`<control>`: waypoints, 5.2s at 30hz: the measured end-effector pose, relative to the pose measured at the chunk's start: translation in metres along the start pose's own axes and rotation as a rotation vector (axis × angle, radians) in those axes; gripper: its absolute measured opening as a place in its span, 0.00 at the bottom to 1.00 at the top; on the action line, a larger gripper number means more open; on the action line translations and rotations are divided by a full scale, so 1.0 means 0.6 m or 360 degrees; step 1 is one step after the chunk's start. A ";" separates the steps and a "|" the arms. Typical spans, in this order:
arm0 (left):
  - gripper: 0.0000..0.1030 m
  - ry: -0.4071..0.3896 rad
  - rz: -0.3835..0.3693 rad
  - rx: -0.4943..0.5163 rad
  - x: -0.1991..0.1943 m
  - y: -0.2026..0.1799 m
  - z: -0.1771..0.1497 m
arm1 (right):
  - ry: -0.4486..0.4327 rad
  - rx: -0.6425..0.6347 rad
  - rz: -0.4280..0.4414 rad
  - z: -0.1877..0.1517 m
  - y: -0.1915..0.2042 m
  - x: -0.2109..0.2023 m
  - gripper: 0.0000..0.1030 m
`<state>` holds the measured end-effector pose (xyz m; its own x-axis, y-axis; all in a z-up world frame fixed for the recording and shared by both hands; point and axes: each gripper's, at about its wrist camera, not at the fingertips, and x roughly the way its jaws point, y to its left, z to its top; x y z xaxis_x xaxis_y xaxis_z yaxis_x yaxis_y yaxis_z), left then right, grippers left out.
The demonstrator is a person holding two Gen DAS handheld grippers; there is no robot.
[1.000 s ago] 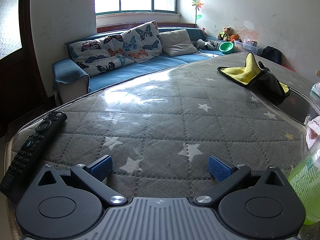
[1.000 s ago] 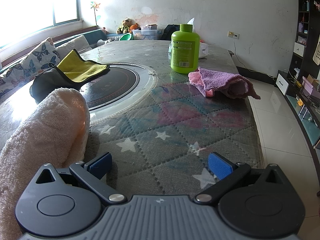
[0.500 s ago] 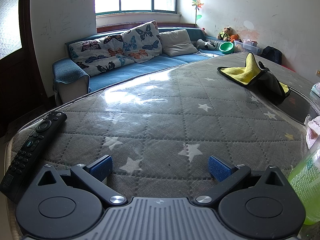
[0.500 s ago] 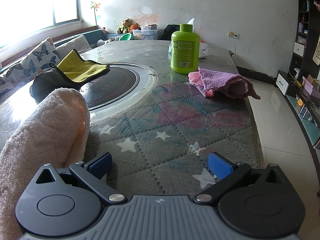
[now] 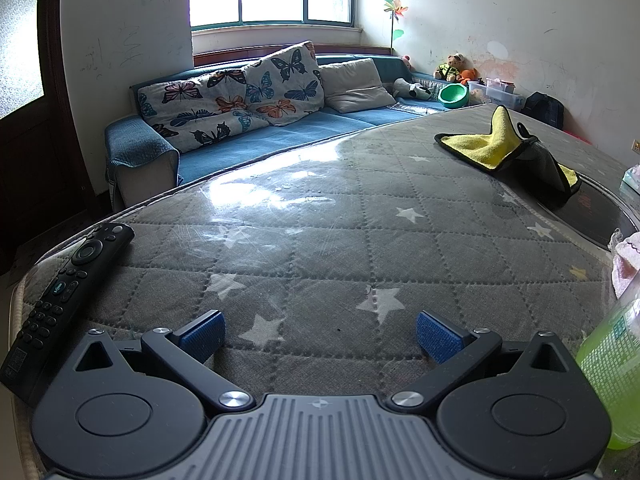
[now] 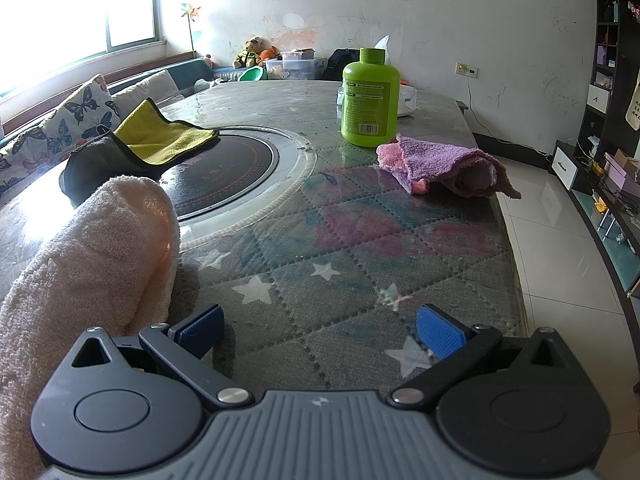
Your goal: Clean container
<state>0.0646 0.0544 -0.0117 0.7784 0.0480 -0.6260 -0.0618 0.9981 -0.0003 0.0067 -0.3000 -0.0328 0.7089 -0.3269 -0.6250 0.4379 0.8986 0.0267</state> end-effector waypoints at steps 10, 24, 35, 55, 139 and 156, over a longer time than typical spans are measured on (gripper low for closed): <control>1.00 0.0000 0.0000 0.0000 0.000 0.000 0.000 | 0.0000 0.0000 0.0000 0.000 0.000 0.000 1.00; 1.00 0.0000 0.0000 0.0000 0.000 0.000 0.000 | 0.0000 0.0000 0.0000 0.000 0.000 0.000 1.00; 1.00 0.0000 0.0000 0.0000 0.000 0.000 0.000 | 0.0000 0.0000 0.0000 0.000 0.000 0.000 1.00; 1.00 0.0000 0.0000 0.0000 0.000 0.000 0.000 | 0.0000 0.0000 0.0000 0.000 0.000 0.000 1.00; 1.00 0.0000 0.0001 0.0001 0.000 0.000 0.000 | 0.0001 -0.0002 -0.0002 0.000 0.001 0.000 1.00; 1.00 0.0020 -0.0015 0.0024 -0.018 -0.007 -0.011 | 0.0003 -0.0003 -0.0003 0.000 0.000 -0.001 1.00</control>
<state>0.0520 0.0497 -0.0100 0.7708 0.0383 -0.6359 -0.0449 0.9990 0.0058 0.0063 -0.2998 -0.0326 0.7073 -0.3279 -0.6263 0.4381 0.8986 0.0243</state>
